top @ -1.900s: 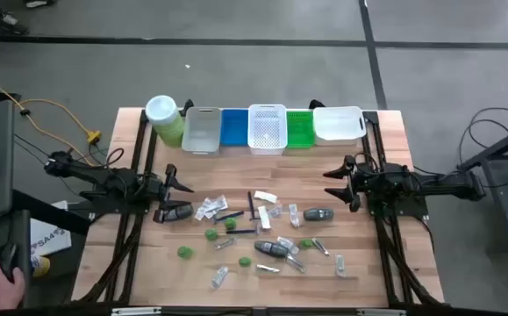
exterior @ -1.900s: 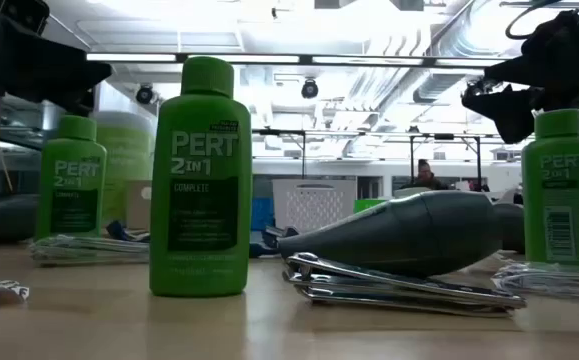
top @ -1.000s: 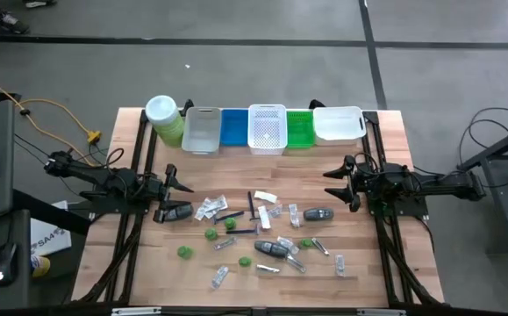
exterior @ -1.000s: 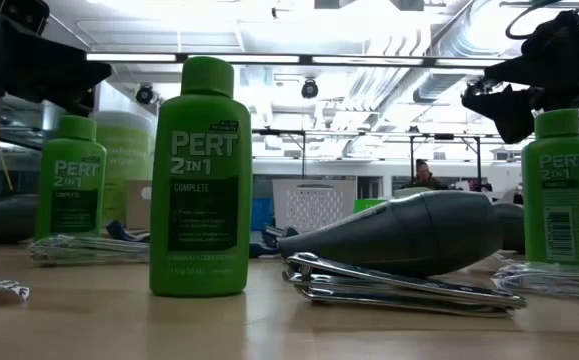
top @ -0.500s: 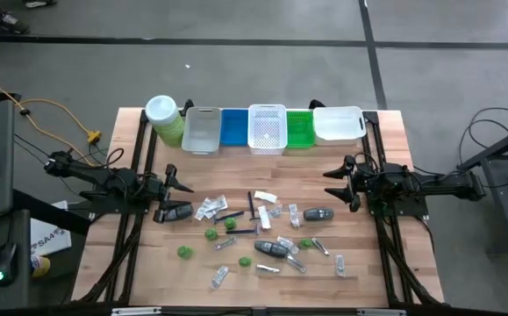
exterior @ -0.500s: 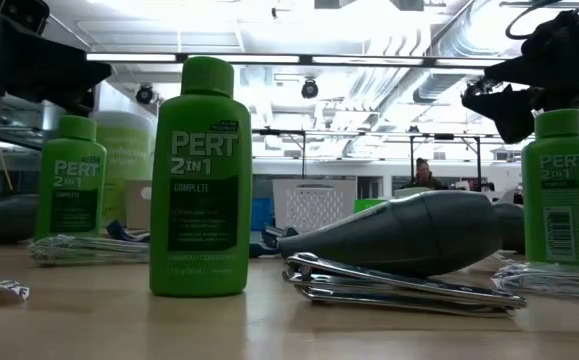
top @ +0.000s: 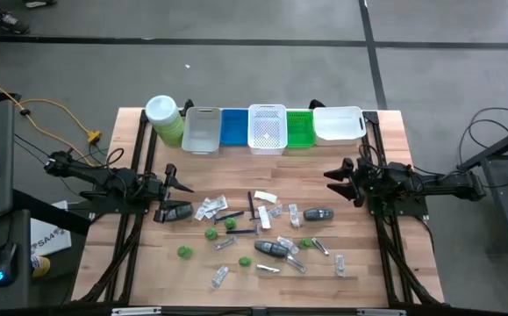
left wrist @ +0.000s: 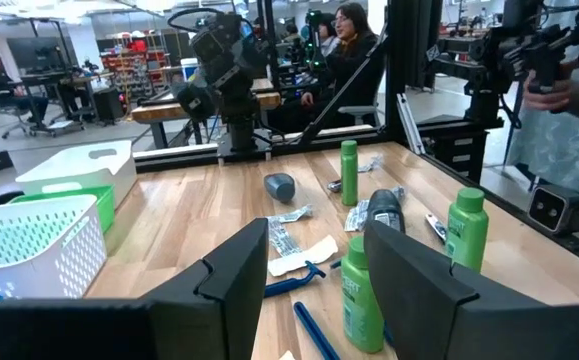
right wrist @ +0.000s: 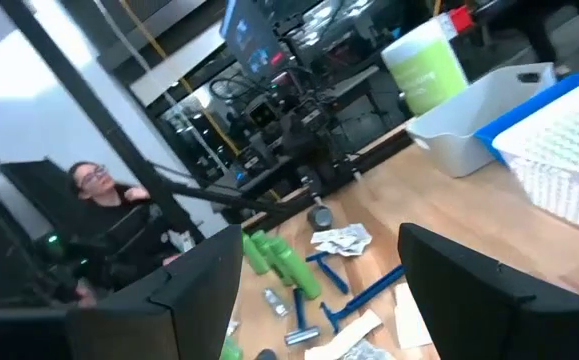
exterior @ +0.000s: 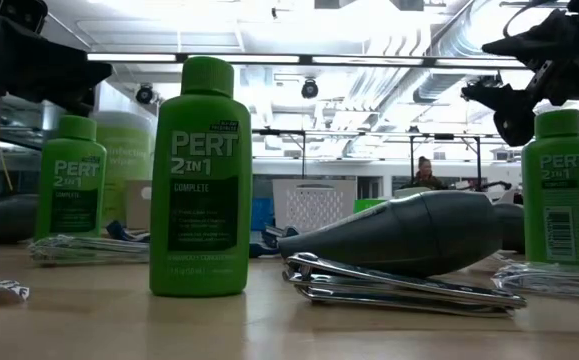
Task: Pick & Place Travel size toiletries
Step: Put the top right gray deodorant into the gray bin
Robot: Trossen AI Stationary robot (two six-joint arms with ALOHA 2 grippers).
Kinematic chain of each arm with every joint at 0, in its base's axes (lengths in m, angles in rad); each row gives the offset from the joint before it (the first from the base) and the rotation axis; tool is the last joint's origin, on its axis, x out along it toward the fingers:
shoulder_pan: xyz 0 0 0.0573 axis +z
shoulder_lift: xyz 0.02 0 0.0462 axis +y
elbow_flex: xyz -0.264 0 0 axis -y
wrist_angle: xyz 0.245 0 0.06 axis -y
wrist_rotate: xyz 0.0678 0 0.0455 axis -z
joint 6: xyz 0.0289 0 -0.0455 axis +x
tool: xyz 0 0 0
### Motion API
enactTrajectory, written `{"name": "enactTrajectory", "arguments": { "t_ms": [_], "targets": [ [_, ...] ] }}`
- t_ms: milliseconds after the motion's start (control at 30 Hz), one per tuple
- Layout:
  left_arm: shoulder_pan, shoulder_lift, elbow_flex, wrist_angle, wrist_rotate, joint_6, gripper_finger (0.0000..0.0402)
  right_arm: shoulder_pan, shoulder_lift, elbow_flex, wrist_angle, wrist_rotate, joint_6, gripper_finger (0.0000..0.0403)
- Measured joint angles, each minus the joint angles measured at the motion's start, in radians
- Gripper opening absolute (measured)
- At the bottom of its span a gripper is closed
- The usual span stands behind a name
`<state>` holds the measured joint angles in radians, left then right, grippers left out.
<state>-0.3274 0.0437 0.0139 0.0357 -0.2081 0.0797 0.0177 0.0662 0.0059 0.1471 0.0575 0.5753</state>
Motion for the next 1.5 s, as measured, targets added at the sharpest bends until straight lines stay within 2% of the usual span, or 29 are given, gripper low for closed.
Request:
{"name": "enactTrajectory", "arguments": {
  "t_ms": [233,400,633,767,1000,1500],
  "targets": [
    [0.0,0.0,0.0,0.02,-0.061,0.002,0.0168,0.0,0.0,0.008,-0.03,0.047,-0.005,0.0262],
    [0.0,0.0,0.0,0.021,-0.098,0.001,0.0168,0.0,0.026,0.079,-0.095,0.052,-0.081,0.0262],
    [0.0,0.0,0.0,0.013,-0.08,-0.036,0.0168,0.0,0.14,0.202,-0.304,0.055,-0.132,0.0262],
    [0.0,0.0,0.0,0.014,-0.075,-0.04,0.0168,0.0,0.244,0.267,-0.388,0.025,-0.196,0.0262],
    [0.0,0.0,0.0,0.014,-0.075,-0.04,0.0168,0.018,0.454,0.353,-0.461,-0.089,-0.275,0.0262],
    [0.0,0.0,0.0,0.011,-0.074,-0.041,0.0168,0.156,0.913,0.529,-0.708,-0.056,-0.301,0.0262]
  ]
}}
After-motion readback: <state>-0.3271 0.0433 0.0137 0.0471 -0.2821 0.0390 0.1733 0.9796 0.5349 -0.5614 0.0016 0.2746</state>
